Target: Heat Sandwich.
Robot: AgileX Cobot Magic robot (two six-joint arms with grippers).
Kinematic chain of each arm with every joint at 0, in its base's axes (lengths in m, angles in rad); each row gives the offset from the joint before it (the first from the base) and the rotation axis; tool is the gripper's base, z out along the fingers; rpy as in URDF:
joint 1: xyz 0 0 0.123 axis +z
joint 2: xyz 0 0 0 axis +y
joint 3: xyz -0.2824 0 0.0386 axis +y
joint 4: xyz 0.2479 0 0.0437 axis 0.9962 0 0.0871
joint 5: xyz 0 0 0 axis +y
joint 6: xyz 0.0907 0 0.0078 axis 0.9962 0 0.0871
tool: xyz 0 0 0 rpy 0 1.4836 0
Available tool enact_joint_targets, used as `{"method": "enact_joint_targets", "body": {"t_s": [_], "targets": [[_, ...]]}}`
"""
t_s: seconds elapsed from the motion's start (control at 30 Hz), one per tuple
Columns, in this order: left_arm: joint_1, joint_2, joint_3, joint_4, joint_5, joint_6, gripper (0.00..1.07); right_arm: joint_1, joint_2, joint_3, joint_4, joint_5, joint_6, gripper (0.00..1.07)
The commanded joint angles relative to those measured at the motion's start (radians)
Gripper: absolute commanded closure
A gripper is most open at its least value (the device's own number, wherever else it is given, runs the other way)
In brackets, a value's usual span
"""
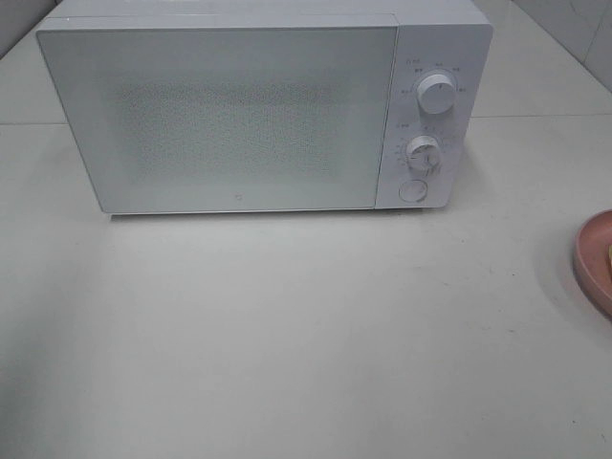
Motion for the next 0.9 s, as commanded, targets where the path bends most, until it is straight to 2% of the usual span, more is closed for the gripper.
{"method": "enact_joint_targets", "body": {"t_s": [0.03,0.17,0.3,0.37,0.53,0.9], "targets": [[0.003,-0.057,0.007,-0.01,0.019,0.031,0.08,-0.008,-0.027,0.001,-0.005,-0.004,-0.002,0.31],[0.003,-0.106,0.012,-0.01,0.036,0.052,0.08,-0.008,-0.027,0.001,-0.005,-0.004,-0.002,0.31],[0.003,-0.161,0.063,-0.012,0.031,0.076,0.08,-0.008,-0.027,0.001,-0.005,-0.004,-0.002,0.31],[0.003,-0.208,0.14,-0.013,0.015,0.082,0.08,-0.008,-0.027,0.001,-0.005,-0.004,-0.003,0.31],[0.003,-0.272,0.229,-0.018,-0.034,0.085,0.09,-0.008,-0.027,0.001,-0.005,-0.004,-0.003,0.31],[0.003,-0.287,0.256,-0.049,-0.123,0.094,0.09,-0.008,-0.027,0.001,-0.005,-0.004,-0.003,0.31]]}}
